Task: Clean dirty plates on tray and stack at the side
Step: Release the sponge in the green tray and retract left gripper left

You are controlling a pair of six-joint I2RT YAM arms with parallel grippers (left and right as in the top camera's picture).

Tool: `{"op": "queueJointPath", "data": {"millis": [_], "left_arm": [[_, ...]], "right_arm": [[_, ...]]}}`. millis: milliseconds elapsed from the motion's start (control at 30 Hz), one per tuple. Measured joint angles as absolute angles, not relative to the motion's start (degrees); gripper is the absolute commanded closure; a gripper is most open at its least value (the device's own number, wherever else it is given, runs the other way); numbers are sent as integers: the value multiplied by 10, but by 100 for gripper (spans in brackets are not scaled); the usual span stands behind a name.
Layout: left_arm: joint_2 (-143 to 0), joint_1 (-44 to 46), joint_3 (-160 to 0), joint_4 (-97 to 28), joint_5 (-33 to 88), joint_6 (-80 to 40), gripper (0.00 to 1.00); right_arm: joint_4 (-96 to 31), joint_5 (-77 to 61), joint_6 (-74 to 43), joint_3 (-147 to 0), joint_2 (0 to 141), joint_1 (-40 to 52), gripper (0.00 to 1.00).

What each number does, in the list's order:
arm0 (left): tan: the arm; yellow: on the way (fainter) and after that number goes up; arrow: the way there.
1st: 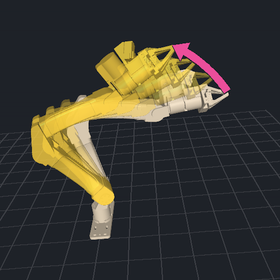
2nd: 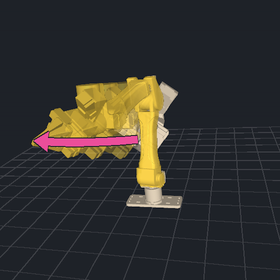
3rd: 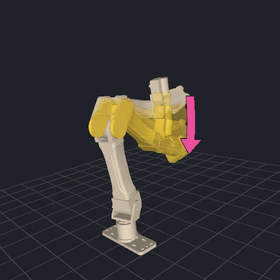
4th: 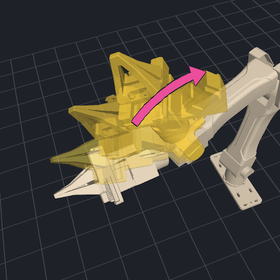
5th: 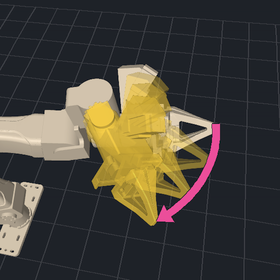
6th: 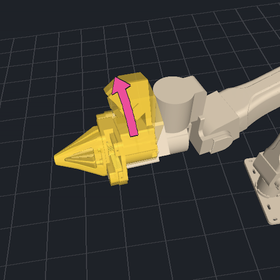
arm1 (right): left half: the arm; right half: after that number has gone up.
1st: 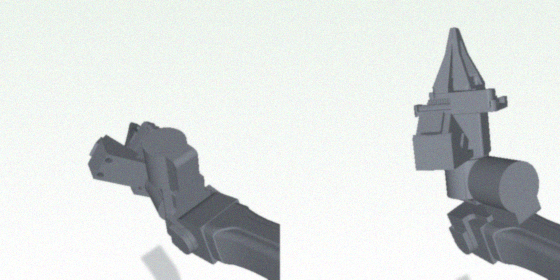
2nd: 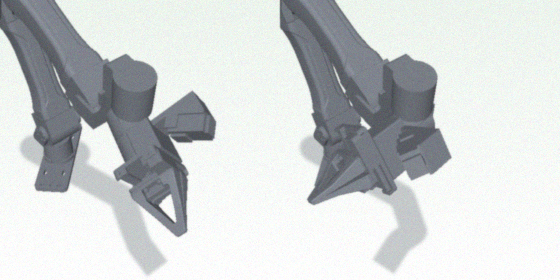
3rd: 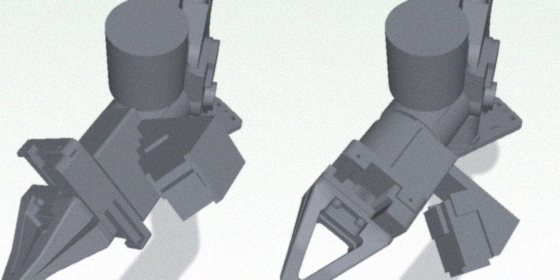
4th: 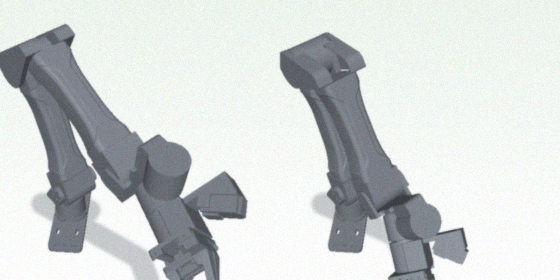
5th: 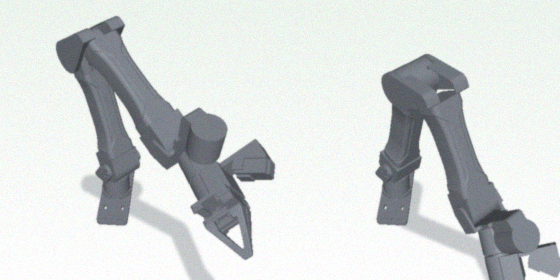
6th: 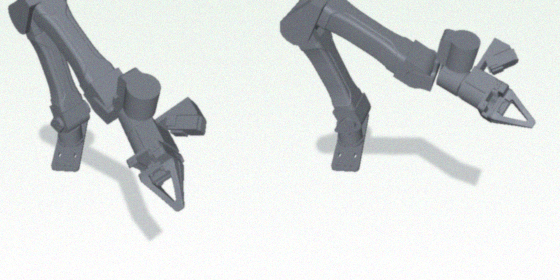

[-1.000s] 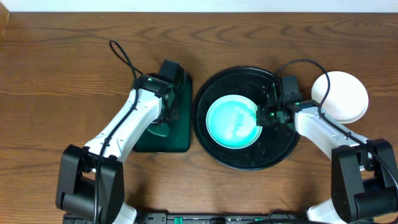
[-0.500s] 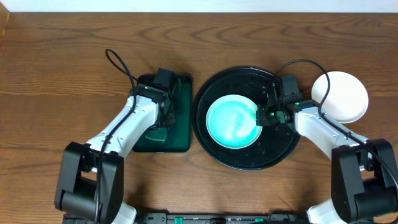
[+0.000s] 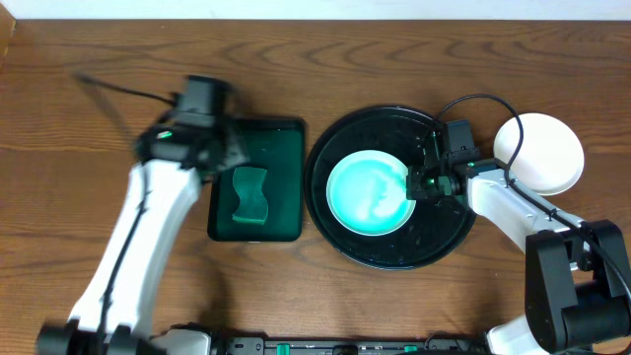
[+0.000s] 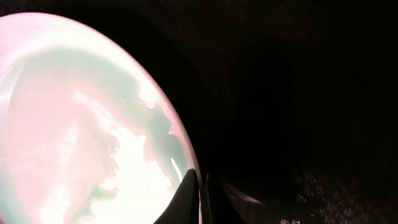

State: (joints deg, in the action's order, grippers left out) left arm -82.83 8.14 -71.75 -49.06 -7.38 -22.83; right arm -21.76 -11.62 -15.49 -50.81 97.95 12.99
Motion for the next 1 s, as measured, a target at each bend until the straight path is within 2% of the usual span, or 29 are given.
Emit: {"op": "queueJointPath", "data": {"millis": [133, 200, 367, 567, 733, 1000], "left_arm": [[-780, 10, -719, -493, -75, -229, 27], [-767, -31, -718, -494, -77, -229, 21], [-763, -92, -718, -500, -78, -229, 20], [-763, -102, -718, -504, -77, -229, 20], [-763, -103, -718, -504, -77, -229, 20], [-763, -102, -718, -504, -77, -229, 20]], "right_arm": [[-218, -116, -155, -508, 980, 130, 98], [-218, -116, -155, -508, 980, 130, 98], [-218, -116, -155, -508, 980, 130, 96], [-218, -119, -153, -508, 980, 130, 91], [-213, -124, -149, -508, 980, 133, 80], [-204, -104, -148, -508, 980, 140, 79]]}}
